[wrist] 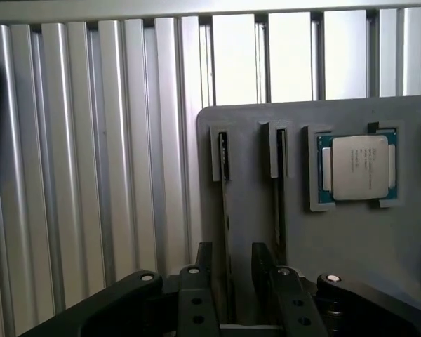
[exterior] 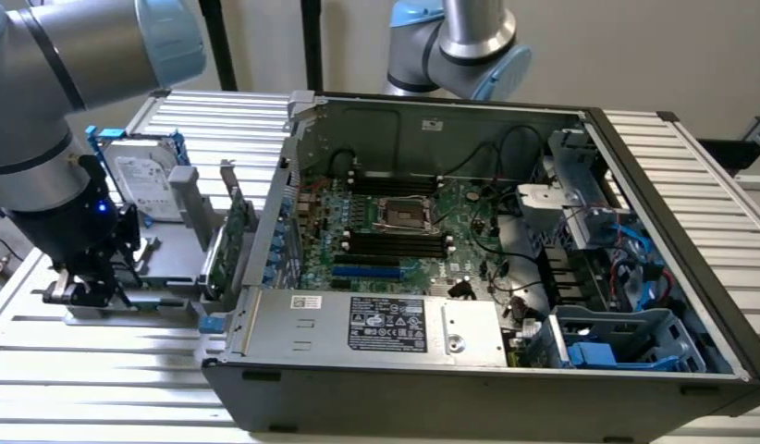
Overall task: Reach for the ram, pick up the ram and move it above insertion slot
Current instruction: 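Pick up the ram and move it above insertion slot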
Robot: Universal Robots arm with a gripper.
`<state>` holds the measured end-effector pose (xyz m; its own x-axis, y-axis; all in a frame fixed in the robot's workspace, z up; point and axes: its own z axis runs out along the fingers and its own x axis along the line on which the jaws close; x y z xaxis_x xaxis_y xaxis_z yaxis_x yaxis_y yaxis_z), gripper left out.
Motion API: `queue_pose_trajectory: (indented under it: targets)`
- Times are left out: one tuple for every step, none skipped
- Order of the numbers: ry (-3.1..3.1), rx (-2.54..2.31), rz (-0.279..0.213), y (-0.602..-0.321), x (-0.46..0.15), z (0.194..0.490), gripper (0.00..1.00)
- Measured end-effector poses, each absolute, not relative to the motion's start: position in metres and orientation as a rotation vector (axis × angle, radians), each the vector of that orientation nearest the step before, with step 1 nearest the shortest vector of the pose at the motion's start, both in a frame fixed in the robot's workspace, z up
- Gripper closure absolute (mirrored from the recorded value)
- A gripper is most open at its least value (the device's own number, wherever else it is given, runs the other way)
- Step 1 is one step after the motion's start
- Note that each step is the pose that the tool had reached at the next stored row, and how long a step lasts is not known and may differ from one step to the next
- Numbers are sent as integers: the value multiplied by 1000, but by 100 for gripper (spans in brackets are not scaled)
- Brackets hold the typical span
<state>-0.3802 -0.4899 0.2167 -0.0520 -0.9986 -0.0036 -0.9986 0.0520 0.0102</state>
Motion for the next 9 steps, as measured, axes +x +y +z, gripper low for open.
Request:
queue_pose_trajectory:
  targets:
    - [-2275, 2160, -16, -490, -380, 215, 64]
    - [-2275, 2160, -16, -490, -380, 213, 64]
    - [-2275, 2160, -16, -490, -380, 211, 64]
    - [-2275, 2160, -16, -490, -380, 210, 64]
    - [-2274, 2161, -16, -490, -380, 208, 64]
    - [-2273, 2162, -16, -490, -380, 206, 64]
    - [-2272, 2163, -15, -490, -380, 205, 64]
    - [-2271, 2165, -15, -490, -380, 204, 64]
    - [-2269, 2166, -15, -490, -380, 203, 64]
